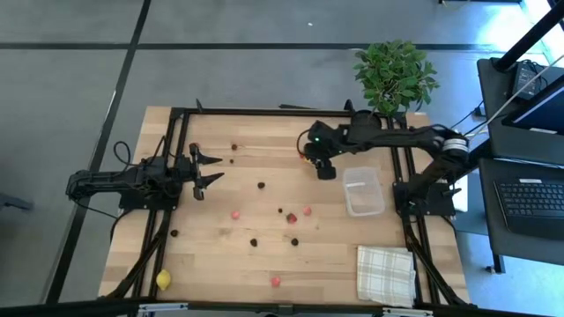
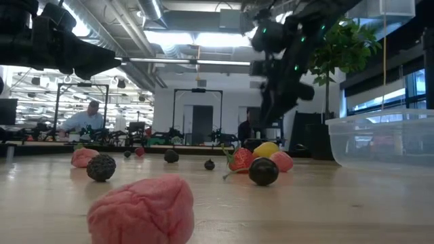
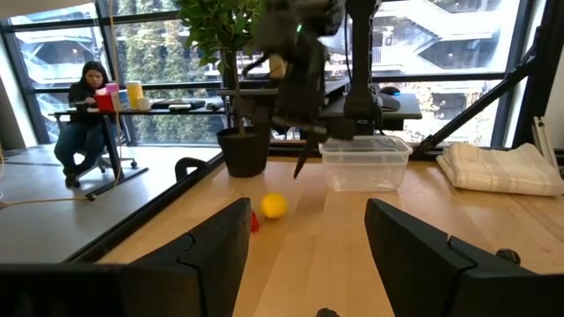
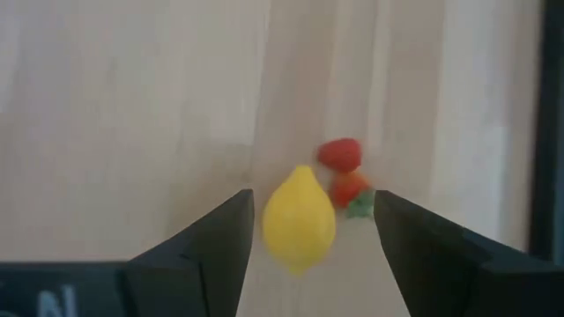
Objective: Pick and placing Produce into tupperware
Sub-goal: Put the top lemon into the transparent bin
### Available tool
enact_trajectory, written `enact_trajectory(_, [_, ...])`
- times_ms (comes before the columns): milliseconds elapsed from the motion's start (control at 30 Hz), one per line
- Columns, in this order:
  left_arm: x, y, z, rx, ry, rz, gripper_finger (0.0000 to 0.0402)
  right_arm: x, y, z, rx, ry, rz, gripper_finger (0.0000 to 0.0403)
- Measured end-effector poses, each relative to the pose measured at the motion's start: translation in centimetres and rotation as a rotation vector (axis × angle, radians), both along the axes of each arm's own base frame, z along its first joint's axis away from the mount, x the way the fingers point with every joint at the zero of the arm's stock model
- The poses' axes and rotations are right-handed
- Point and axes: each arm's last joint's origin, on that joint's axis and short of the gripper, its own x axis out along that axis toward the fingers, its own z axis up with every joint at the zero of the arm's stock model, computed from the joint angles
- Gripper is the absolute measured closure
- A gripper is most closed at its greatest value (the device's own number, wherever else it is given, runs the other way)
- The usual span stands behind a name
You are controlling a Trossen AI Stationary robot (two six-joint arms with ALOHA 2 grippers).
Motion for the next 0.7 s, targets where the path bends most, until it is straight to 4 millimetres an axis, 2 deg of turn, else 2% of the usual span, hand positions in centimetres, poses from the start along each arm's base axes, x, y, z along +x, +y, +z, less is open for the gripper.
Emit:
enact_trajectory(300, [0.0,0.0,0.0,0.000,0.000,-0.001,0.0184,1.0,-0.5,-3.8,0.046,0.095,-0.034,0.0166])
enact_trajectory(700, [0.0,0.0,0.0,-0.001,0.000,-0.005,0.0184,1.5,-0.9,-6.6,0.085,0.161,-0.078,0.0166])
